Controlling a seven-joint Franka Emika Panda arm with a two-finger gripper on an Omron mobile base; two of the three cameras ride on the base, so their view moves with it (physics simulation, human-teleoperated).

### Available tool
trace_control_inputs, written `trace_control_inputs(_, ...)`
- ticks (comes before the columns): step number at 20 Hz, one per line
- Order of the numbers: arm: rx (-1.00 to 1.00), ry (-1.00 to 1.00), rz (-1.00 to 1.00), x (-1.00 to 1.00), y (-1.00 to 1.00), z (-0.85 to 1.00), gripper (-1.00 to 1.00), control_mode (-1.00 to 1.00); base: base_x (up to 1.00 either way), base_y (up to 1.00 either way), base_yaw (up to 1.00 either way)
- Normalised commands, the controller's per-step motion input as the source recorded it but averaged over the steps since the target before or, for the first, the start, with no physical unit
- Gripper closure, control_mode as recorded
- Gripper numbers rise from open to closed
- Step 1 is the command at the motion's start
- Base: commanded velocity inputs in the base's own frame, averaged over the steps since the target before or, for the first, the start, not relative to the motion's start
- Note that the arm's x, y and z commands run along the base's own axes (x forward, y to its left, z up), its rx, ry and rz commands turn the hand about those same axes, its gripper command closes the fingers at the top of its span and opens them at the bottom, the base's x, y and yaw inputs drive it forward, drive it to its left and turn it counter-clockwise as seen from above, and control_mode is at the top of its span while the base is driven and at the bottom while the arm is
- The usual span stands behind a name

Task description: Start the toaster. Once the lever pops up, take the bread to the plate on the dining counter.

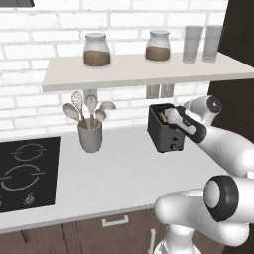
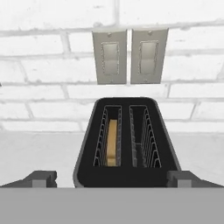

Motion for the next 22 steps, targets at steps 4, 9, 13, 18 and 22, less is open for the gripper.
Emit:
trace_control_inputs(4, 0.05, 0.01, 0.0, 0.21, -0.19, 0.04, -1.0, -1.0, 0.0, 0.0, 0.0)
trace_control_inputs(9, 0.0, 0.0, 0.0, 0.13, -0.02, 0.0, -1.0, -1.0, 0.0, 0.0, 0.0)
trace_control_inputs(13, 0.0, 0.0, 0.0, 0.13, 0.0, 0.0, -1.0, -1.0, 0.0, 0.0, 0.0)
trace_control_inputs(18, 0.0, 0.0, 0.0, 0.07, 0.0, 0.0, -1.0, -1.0, 0.0, 0.0, 0.0)
trace_control_inputs(22, 0.0, 0.0, 0.0, 0.01, 0.0, -0.03, -1.0, -1.0, 0.0, 0.0, 0.0)
